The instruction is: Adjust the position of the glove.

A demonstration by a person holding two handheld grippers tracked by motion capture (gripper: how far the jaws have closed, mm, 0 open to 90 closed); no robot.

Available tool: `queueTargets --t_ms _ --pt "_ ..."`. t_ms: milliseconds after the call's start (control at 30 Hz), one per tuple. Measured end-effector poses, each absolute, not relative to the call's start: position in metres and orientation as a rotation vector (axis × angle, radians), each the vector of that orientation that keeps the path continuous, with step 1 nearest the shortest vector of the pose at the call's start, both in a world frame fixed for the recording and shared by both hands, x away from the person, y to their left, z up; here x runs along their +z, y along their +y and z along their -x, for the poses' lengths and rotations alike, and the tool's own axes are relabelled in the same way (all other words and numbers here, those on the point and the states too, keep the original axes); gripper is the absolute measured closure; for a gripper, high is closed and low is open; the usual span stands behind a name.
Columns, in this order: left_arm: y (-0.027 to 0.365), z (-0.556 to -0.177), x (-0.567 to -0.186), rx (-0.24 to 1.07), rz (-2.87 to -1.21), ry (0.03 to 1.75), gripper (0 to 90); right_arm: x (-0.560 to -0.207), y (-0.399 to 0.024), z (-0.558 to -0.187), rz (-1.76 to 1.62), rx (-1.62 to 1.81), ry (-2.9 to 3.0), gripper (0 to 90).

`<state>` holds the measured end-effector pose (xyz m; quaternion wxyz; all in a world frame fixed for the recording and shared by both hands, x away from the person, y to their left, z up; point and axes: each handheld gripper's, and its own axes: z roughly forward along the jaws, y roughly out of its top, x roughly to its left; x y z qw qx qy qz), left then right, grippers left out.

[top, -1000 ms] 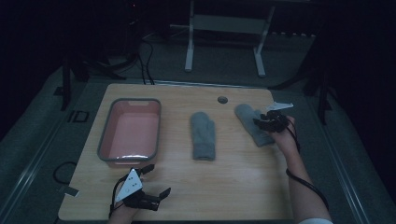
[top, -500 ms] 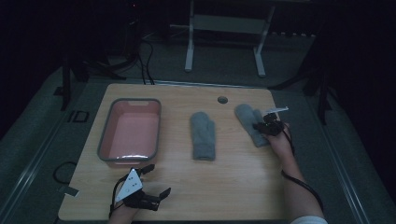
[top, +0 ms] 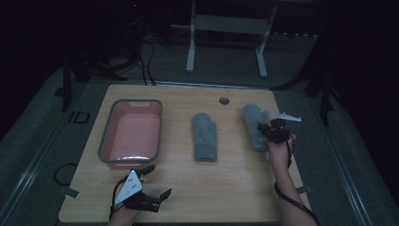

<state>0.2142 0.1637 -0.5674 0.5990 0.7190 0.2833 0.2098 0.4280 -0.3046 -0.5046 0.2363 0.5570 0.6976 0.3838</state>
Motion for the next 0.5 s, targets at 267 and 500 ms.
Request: queueTargets --t_ms 267,500 --pt "0.163 -0.213 -0.567 0.485 -1.668 0.646 0.3 -0.498 -0.297 -0.398 -1.633 0.996 1.805 82.5" --pt "0.163 -0.213 -0.566 0.484 -1.662 0.645 0.3 -0.512 -0.294 -0.381 -1.645 0.999 1.809 82.3"
